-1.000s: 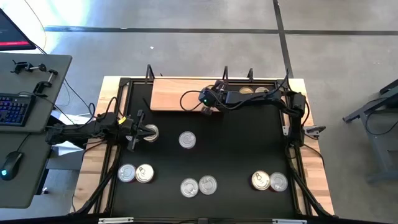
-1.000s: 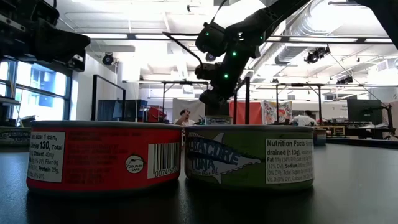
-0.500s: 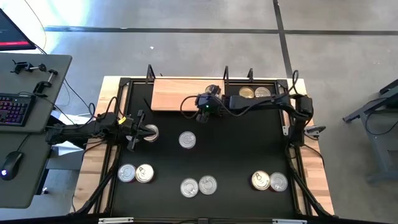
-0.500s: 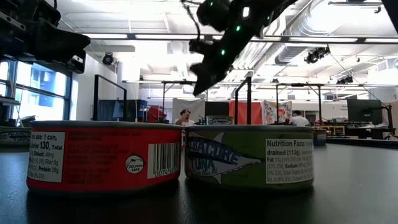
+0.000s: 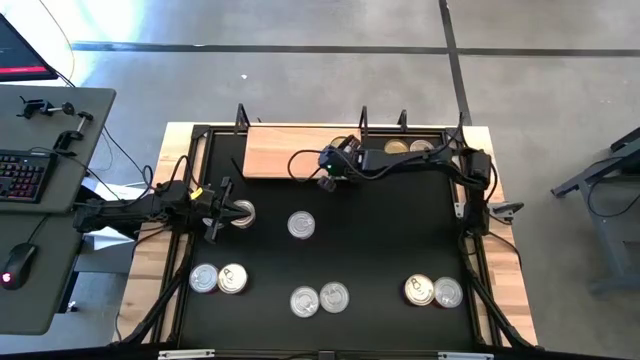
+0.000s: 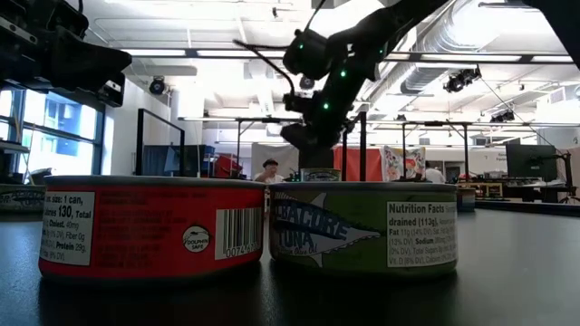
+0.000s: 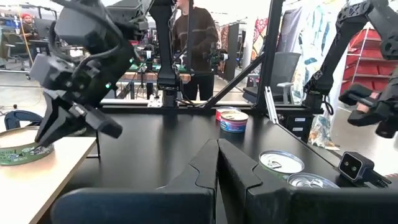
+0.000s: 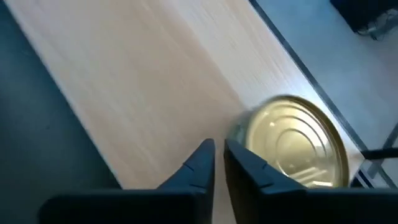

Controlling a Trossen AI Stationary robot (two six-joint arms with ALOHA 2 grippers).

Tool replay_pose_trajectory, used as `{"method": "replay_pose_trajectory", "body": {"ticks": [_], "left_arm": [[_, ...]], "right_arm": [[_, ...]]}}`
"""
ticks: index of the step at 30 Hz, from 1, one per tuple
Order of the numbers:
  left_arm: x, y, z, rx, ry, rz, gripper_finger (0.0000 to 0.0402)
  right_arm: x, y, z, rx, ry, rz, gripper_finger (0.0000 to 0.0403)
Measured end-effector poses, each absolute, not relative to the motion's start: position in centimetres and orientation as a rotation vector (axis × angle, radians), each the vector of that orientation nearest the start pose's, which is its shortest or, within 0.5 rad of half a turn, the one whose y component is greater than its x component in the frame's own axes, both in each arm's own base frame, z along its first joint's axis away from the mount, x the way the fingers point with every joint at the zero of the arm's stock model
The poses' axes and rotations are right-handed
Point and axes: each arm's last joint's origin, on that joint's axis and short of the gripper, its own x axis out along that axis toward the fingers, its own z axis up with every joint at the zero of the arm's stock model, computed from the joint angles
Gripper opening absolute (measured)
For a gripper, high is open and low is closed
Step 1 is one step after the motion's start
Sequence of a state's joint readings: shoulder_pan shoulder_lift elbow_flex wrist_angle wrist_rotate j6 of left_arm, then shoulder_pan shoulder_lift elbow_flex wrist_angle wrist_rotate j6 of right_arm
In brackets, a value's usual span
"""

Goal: Stack canned seafood by type on shelf
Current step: Put the green tuna can on the shelf, then put the green tuna can on the shelf aligned with the other green tuna can

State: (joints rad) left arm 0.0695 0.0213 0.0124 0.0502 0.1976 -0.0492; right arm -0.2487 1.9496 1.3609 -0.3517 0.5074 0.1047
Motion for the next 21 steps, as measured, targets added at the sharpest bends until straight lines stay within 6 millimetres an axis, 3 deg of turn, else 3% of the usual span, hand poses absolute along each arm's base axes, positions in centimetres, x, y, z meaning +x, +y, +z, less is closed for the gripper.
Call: {"method": "replay_pose_trajectory", "body": {"ticks": [4,14,17,21], "left_arm": [[9.8,0.1,17.1,-0.043,-0.038,-0.129,0.0000],[9.8,0.1,17.1,-0.044,-0.038,-0.129,0.0000],[9.8,0.1,17.1,-0.044,-0.038,-0.129,0.0000],[9.8,0.1,17.1,-0.044,-0.038,-0.129,0.0000]], "right_arm": [[39.1,-12.2,18.7,-0.020,0.923,-0.763,0.0002],[38.8,-13.7,18.8,-0.014,0.891,-0.823,0.0001],[39.4,-13.1,19.8,-0.045,0.819,-0.815,0.0000],[39.9,-10.5,22.9,-0.104,0.698,-0.743,0.0000]]}}
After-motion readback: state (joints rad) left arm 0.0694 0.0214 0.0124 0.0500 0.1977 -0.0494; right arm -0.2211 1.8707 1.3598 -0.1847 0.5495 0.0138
